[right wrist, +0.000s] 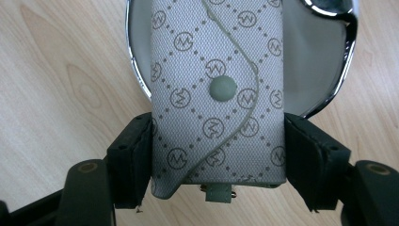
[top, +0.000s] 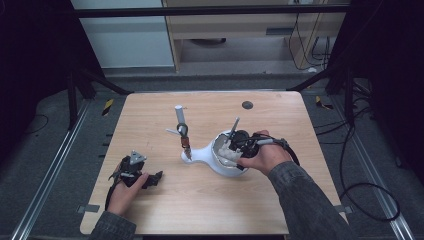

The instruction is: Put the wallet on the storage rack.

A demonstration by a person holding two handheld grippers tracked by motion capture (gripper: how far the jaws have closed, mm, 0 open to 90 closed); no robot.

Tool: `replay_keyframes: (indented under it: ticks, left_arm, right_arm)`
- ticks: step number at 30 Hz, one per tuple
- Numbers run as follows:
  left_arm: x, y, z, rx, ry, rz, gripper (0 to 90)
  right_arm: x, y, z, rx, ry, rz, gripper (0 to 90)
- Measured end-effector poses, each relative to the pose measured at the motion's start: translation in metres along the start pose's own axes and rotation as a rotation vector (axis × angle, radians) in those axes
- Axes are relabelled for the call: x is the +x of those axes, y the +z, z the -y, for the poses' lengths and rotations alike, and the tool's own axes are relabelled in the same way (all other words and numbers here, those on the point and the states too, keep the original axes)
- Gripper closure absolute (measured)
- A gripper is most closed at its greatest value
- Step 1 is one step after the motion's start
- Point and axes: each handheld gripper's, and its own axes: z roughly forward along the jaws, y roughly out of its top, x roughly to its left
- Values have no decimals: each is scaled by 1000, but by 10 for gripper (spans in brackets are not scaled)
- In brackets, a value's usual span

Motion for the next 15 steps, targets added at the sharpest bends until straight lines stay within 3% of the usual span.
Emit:
replay_keyframes:
  ticks: [15]
  left_arm:
    - [0, 0, 0, 0, 1, 2, 0]
  right_arm:
    - [-4, 3, -9, 6, 6, 2, 310]
